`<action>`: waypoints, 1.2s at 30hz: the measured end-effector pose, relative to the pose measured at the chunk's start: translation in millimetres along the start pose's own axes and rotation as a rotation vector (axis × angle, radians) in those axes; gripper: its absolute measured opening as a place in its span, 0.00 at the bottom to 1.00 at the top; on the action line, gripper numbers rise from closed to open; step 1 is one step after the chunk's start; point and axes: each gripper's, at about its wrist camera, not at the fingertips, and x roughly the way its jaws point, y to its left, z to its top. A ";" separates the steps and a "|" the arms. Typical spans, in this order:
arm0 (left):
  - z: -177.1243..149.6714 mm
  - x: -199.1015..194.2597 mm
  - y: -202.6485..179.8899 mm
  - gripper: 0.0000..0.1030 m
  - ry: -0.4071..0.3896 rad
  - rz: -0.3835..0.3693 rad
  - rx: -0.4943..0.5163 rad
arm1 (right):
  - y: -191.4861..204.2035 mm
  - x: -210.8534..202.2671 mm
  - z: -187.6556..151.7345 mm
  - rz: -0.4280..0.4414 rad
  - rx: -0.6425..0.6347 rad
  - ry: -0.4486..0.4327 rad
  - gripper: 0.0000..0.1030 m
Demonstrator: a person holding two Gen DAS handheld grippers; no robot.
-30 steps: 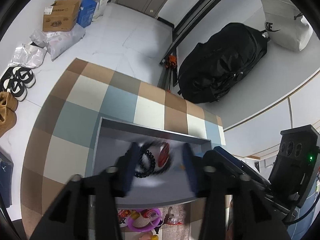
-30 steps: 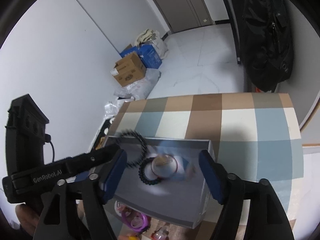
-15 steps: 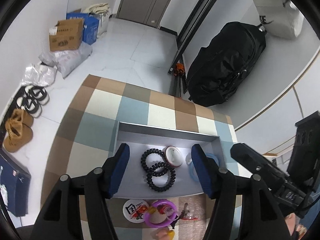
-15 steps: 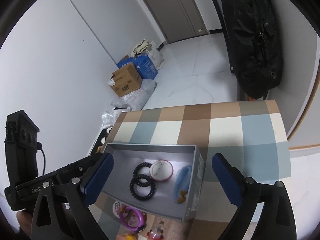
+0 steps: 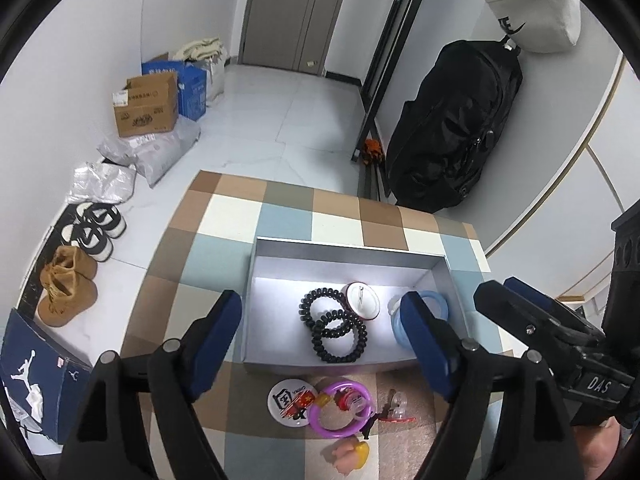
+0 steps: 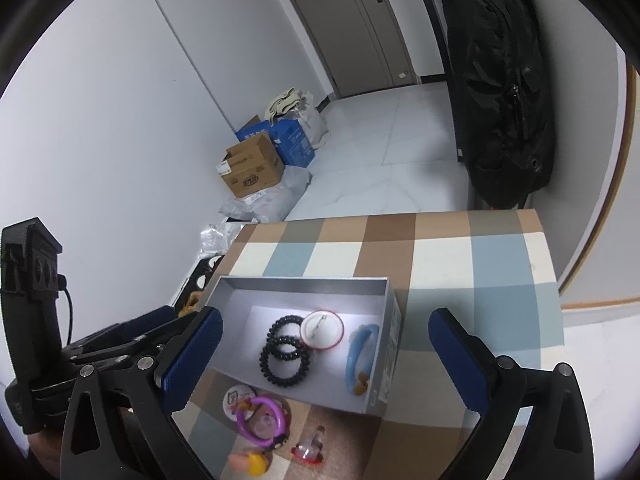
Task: Organize jewelry
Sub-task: 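Withdraw both grippers from the box back toward the remaining jewelry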
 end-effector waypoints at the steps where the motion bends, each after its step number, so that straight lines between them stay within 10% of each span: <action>1: -1.4 -1.2 -0.8 0.76 -0.004 0.002 0.003 | 0.3 -1.7 -2.3 -0.005 -0.006 -0.002 1.00; 19: -38.2 -23.9 6.9 0.77 -0.039 0.032 -0.020 | 8.7 -30.3 -45.7 -0.035 -0.090 0.015 1.00; 36: -70.5 -8.8 -0.1 0.77 0.110 -0.076 -0.019 | -7.5 -50.3 -62.2 -0.061 -0.039 0.036 1.00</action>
